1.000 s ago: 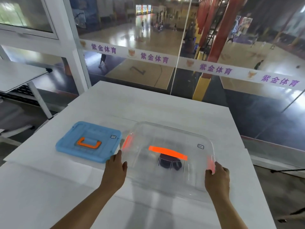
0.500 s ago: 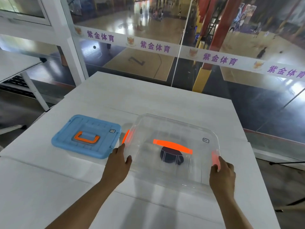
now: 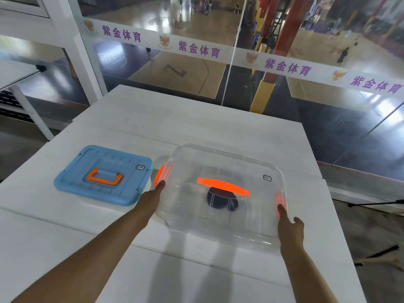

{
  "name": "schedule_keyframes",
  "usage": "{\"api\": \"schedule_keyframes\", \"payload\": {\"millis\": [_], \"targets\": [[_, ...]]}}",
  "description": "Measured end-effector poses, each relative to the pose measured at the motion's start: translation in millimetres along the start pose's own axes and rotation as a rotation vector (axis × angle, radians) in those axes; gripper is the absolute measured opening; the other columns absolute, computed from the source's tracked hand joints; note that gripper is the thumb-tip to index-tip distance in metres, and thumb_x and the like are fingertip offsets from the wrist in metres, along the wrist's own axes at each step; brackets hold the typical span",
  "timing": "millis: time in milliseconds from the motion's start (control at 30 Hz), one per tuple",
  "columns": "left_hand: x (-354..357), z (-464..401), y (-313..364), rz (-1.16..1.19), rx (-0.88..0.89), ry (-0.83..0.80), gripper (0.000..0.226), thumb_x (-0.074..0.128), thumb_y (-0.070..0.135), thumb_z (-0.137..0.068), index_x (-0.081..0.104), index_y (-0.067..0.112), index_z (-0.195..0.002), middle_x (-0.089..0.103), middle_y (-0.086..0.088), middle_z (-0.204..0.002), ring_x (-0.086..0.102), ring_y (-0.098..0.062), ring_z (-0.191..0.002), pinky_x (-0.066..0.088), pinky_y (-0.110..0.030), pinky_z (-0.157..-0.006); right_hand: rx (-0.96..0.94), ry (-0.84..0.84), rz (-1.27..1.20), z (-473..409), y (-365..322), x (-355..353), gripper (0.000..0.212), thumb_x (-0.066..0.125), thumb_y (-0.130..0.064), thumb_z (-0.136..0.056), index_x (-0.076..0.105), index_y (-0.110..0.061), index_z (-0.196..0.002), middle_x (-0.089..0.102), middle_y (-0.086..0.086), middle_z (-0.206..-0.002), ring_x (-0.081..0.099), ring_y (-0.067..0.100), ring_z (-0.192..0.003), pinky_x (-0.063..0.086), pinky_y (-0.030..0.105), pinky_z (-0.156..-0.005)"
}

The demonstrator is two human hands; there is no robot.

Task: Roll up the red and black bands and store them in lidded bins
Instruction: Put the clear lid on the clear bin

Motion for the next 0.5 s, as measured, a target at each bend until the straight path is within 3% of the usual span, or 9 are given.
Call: {"api": "schedule_keyframes", "payload": {"millis": [67, 133, 167, 233, 300, 500], "targets": [[1, -3, 3, 0.08, 0.073, 0.007, 0.056, 0.049, 0.05, -0.101, 0.056, 0.008, -0.138, 0.062, -0.015, -0.127, 0.058, -0.032, -0.115, 0.045, -0.046, -0.105, 0.057, -0.093, -0.061, -6, 5, 3, 0.057, 0.067, -0.057, -0.093, 0.06, -0.01, -0.125, 0.06, 0.018, -0.119, 0.057, 0.034, -0.109, 0.045, 0.046, -0.096], [-1, -2, 8, 0.125, 0.204, 0.048, 0.042, 0.055, 0.038, -0.101, 0.059, 0.009, -0.132, 0.062, -0.005, -0.104, 0.056, -0.023, -0.095, 0.05, -0.041, -0.091, -0.005, -0.112, -0.127, -9, 5, 3, 0.043, 0.068, -0.049, -0.095, 0.067, -0.007, -0.097, 0.062, 0.011, -0.092, 0.055, 0.028, -0.085, 0.05, 0.041, -0.081], [-3, 0, 13, 0.077, 0.297, 0.078, 0.034, 0.055, 0.032, -0.102, 0.06, 0.008, -0.125, 0.06, 0.0, -0.094, 0.055, -0.02, -0.089, 0.049, -0.034, -0.08, -0.073, -0.08, -0.111, -8, 2, 0, 0.039, 0.067, -0.045, -0.096, 0.068, -0.007, -0.092, 0.062, 0.009, -0.085, 0.055, 0.028, -0.079, 0.048, 0.038, -0.073], [-4, 7, 22, -0.132, 0.462, 0.152, 0.021, 0.052, 0.028, -0.104, 0.06, 0.012, -0.113, 0.057, 0.005, -0.085, 0.057, -0.021, -0.087, 0.042, -0.028, -0.071, -0.235, 0.027, 0.023, -5, -7, -4, 0.034, 0.064, -0.042, -0.098, 0.067, -0.008, -0.096, 0.063, 0.008, -0.082, 0.058, 0.031, -0.078, 0.046, 0.035, -0.068], [-4, 16, 29, -0.299, 0.578, 0.234, 0.019, 0.05, 0.029, -0.104, 0.058, 0.012, -0.104, 0.057, 0.003, -0.082, 0.059, -0.022, -0.084, 0.039, -0.026, -0.071, -0.352, 0.111, 0.137, 3, -17, -5, 0.027, 0.061, -0.039, -0.099, 0.066, -0.014, -0.104, 0.068, 0.008, -0.088, 0.062, 0.034, -0.085, 0.05, 0.039, -0.078], [-3, 26, 40, -0.506, 0.719, 0.35, 0.02, 0.053, 0.022, -0.104, 0.056, 0.01, -0.089, 0.058, -0.002, -0.072, 0.056, -0.02, -0.067, 0.039, -0.026, -0.059, -0.491, 0.191, 0.276, 5, -22, -4, 0.026, 0.056, -0.034, -0.102, 0.067, -0.01, -0.098, 0.068, 0.011, -0.085, 0.063, 0.036, -0.082, 0.052, 0.04, -0.076]]}}
Point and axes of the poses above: each hand's wrist, its own z-axis away from the middle knuckle, its own x-axis out of the palm, y = z × x, the point moved 6 cm from there along -z, towards the middle knuckle
